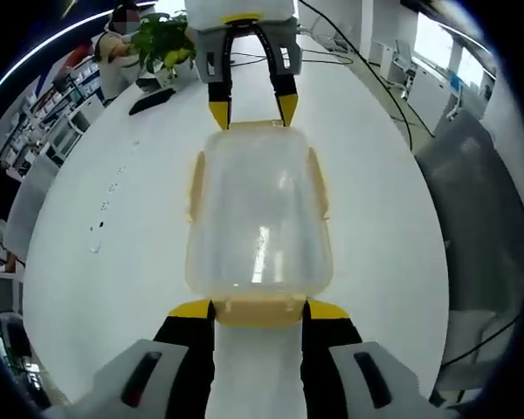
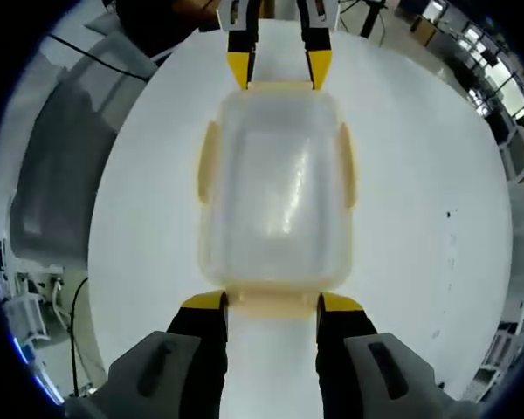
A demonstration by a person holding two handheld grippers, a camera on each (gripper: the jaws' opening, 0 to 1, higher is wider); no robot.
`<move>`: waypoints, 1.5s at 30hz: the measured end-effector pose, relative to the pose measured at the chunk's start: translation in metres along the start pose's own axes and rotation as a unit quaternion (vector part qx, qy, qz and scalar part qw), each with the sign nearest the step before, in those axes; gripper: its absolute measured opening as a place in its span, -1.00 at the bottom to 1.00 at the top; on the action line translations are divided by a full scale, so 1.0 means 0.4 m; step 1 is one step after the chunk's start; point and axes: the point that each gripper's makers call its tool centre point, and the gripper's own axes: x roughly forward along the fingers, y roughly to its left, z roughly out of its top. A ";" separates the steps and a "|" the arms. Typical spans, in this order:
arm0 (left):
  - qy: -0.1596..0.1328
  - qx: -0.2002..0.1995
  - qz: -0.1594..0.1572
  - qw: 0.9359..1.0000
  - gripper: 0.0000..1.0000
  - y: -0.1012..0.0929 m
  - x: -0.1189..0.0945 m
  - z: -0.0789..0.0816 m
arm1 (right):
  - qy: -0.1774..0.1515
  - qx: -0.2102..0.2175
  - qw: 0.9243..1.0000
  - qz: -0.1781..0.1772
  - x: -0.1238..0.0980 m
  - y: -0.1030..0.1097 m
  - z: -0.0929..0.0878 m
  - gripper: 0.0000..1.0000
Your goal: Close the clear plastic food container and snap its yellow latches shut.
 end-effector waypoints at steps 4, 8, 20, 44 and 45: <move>0.000 0.001 -0.002 1.000 -0.36 -0.006 0.001 0.000 | -0.002 0.003 1.000 0.003 0.002 0.003 -0.002 -0.28; 0.001 0.001 -0.003 1.000 -0.36 -0.005 -0.001 -0.002 | -0.005 0.004 1.000 0.003 0.006 0.003 0.001 -0.28; 0.002 -0.005 -0.006 1.000 -0.36 -0.008 0.003 -0.005 | -0.004 0.000 1.000 0.009 0.013 0.004 0.004 -0.28; 0.009 0.010 -0.002 1.000 -0.33 -0.008 0.012 -0.010 | 0.003 0.002 1.000 0.011 0.015 0.014 0.001 -0.25; 0.009 0.011 -0.001 1.000 -0.33 -0.008 0.012 -0.009 | 0.004 0.002 1.000 0.011 0.015 0.015 0.000 -0.25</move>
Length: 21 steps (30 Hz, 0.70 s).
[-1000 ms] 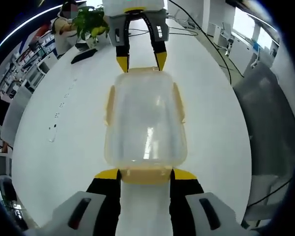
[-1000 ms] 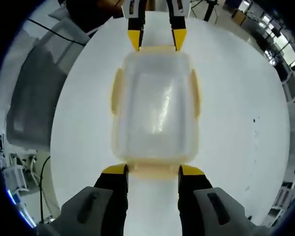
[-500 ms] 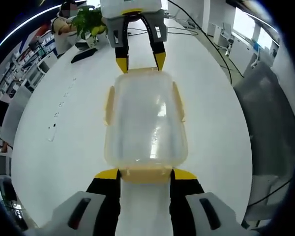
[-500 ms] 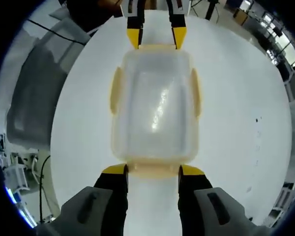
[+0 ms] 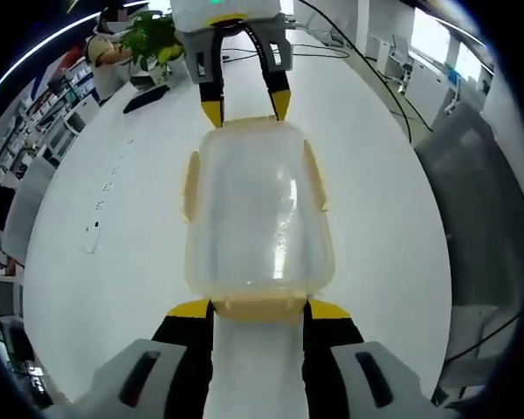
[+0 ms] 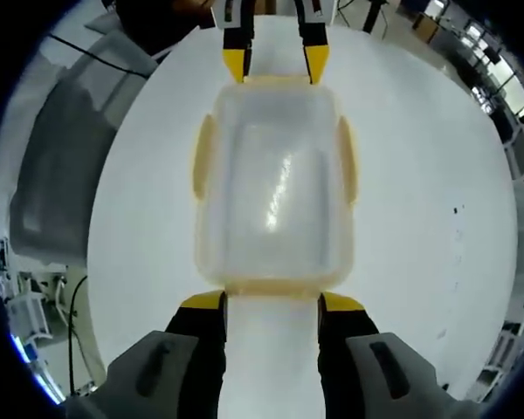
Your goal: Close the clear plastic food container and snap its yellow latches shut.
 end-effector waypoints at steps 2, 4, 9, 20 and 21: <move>0.000 0.002 0.000 1.000 -0.32 0.000 -0.001 0.001 | 0.001 0.002 1.000 0.000 -0.001 0.001 -0.003 -0.28; -0.001 0.003 0.000 1.000 -0.32 0.000 -0.001 0.001 | 0.001 0.003 1.000 -0.001 -0.002 0.001 -0.007 -0.29; -0.001 0.005 0.000 1.000 -0.29 0.000 -0.004 0.001 | -0.005 0.023 1.000 0.003 -0.004 0.005 -0.012 -0.20; -0.003 -0.010 0.008 1.000 -0.25 0.008 -0.039 0.001 | -0.022 0.058 0.998 -0.003 -0.042 0.008 -0.020 -0.23; -0.005 -0.012 0.010 1.000 -0.25 0.010 -0.044 0.004 | -0.024 0.059 0.998 -0.003 -0.047 0.011 -0.019 -0.22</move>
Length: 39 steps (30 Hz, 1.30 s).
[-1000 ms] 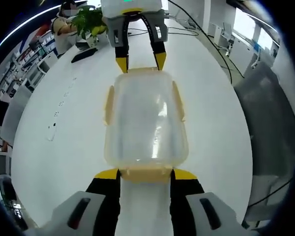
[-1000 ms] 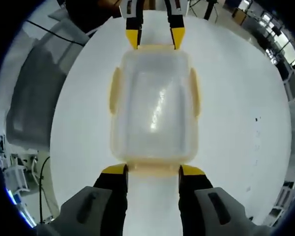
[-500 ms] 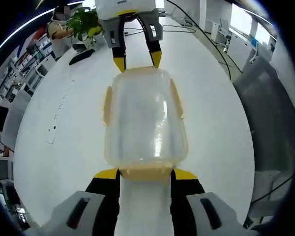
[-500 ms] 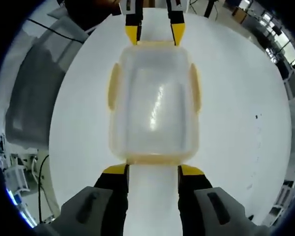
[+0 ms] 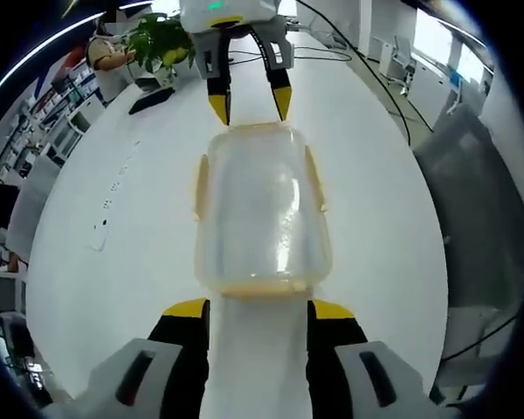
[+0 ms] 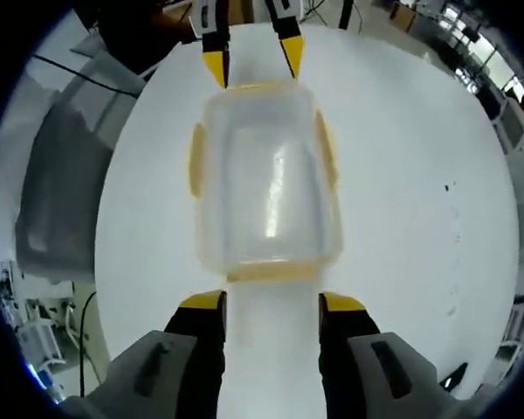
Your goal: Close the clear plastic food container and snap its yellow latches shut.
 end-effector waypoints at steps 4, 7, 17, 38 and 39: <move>-0.001 0.003 0.006 1.000 -0.25 0.003 -0.013 0.008 | -0.001 0.000 1.000 -0.005 -0.012 0.004 0.004 -0.22; -0.004 -0.001 0.009 1.000 -0.26 0.004 -0.023 0.018 | -0.007 0.005 1.000 -0.006 -0.021 0.005 0.013 -0.24; 0.001 -0.079 0.020 0.997 -0.30 0.012 -0.042 0.027 | -0.035 0.046 0.998 -0.029 -0.044 -0.011 0.037 -0.28; 0.007 -0.240 0.066 0.968 -0.46 0.002 -0.030 0.016 | -0.136 0.188 0.967 -0.101 -0.033 -0.043 0.078 -0.41; 0.004 -0.248 0.068 0.966 -0.47 0.001 -0.030 0.017 | -0.141 0.197 0.965 -0.103 -0.033 -0.044 0.078 -0.42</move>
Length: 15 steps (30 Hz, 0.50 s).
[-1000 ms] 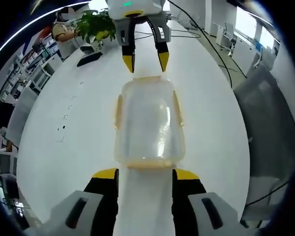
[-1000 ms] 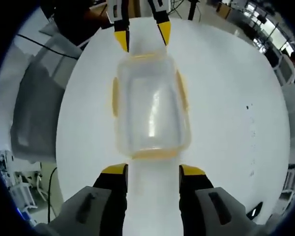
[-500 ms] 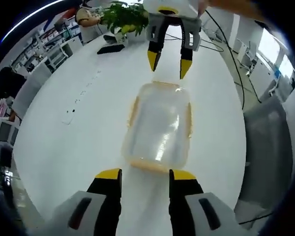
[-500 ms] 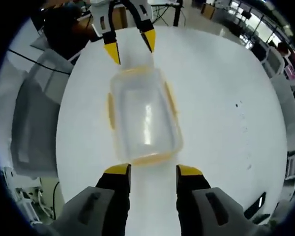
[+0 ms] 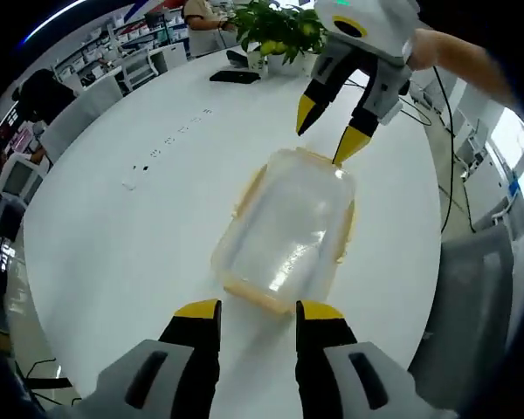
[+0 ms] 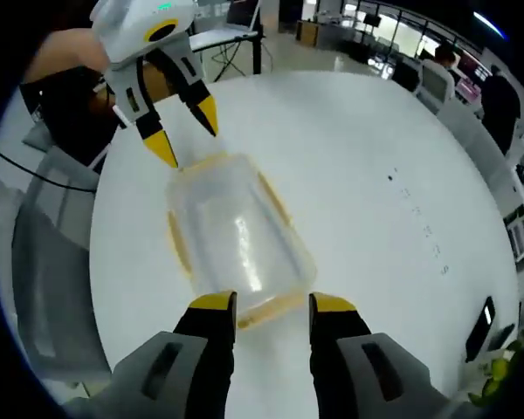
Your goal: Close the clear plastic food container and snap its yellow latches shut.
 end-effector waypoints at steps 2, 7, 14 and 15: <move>-0.007 -0.021 0.004 1.000 -0.48 -0.002 0.000 0.002 | -0.005 0.022 1.000 -0.002 0.000 0.001 -0.005 -0.44; -0.028 -0.050 0.019 0.998 -0.50 0.002 -0.004 0.014 | -0.026 0.066 0.997 -0.005 0.002 0.005 -0.009 -0.47; -0.056 -0.115 0.038 0.991 -0.52 0.005 -0.003 0.016 | -0.064 0.126 0.990 -0.017 -0.001 0.006 0.001 -0.48; -0.059 -0.120 0.040 0.990 -0.52 0.007 -0.002 0.015 | -0.064 0.130 0.989 -0.020 -0.002 0.005 -0.002 -0.48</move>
